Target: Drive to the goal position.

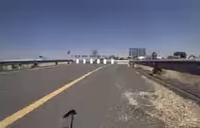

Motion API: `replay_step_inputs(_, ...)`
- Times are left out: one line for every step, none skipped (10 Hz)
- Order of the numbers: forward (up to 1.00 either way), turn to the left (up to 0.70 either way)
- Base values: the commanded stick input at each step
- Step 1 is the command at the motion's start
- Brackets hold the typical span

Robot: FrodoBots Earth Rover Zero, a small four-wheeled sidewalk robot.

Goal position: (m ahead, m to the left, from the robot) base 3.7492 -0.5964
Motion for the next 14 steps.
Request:
replay_step_inputs(0.7,0.0)
replay_step_inputs(0.7,0.0)
replay_step_inputs(0.7,0.0)
replay_step_inputs(0.7,0.0)
replay_step_inputs(0.7,0.0)
replay_step_inputs(0.7,0.0)
replay_step_inputs(0.7,0.0)
replay_step_inputs(0.7,0.0)
replay_step_inputs(0.7,0.0)
replay_step_inputs(0.7,0.0)
replay_step_inputs(0.7,0.0)
replay_step_inputs(0.7,0.0)
replay_step_inputs(0.7,0.0)
replay_step_inputs(0.7,0.0)
